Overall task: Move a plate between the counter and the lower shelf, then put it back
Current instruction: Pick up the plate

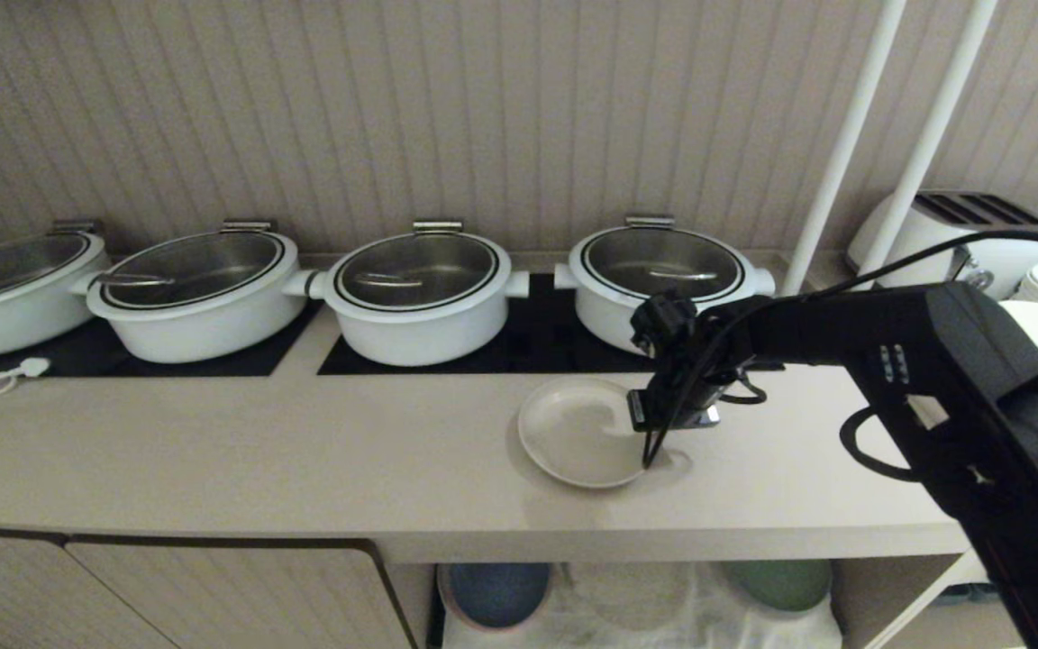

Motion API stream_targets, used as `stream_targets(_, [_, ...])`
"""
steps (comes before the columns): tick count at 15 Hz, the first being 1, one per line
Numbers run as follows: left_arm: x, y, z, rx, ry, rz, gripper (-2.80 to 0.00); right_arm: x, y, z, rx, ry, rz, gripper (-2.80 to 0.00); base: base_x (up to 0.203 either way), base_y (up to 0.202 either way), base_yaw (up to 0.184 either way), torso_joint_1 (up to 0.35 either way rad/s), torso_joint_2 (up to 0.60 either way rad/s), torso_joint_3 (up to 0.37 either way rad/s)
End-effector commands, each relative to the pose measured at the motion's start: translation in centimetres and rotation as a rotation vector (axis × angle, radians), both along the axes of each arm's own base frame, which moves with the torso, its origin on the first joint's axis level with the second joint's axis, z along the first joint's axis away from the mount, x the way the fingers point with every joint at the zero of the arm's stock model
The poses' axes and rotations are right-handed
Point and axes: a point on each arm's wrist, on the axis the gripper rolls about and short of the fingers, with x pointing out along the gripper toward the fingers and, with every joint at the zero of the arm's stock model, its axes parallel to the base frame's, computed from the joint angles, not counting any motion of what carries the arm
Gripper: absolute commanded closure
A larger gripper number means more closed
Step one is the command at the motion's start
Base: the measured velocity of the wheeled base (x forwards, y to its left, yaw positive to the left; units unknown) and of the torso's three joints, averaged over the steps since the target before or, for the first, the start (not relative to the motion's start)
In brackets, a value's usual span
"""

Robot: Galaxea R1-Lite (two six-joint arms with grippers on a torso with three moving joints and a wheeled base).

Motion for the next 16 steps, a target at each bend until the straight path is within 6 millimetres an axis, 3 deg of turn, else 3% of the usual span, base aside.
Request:
stream_targets(1, [0.0,0.0,0.0,-0.001,0.0,0.0,0.0,-0.1,-0.1,-0.1,-0.008,0.01,-0.003,0.0,0.0,0.0,0.0,0.0,0.0,0.0])
stream_targets(5, [0.0,0.0,0.0,-0.001,0.0,0.0,0.0,-0.2,-0.1,0.1,-0.02,0.01,-0.01,0.0,0.0,0.0,0.0,0.0,0.0,0.0])
stream_targets(16, [0.0,0.0,0.0,-0.001,0.0,0.0,0.0,-1.3,-0.7,2.7,0.111,0.026,-0.248,0.0,0.0,0.0,0.0,0.0,0.0,0.0])
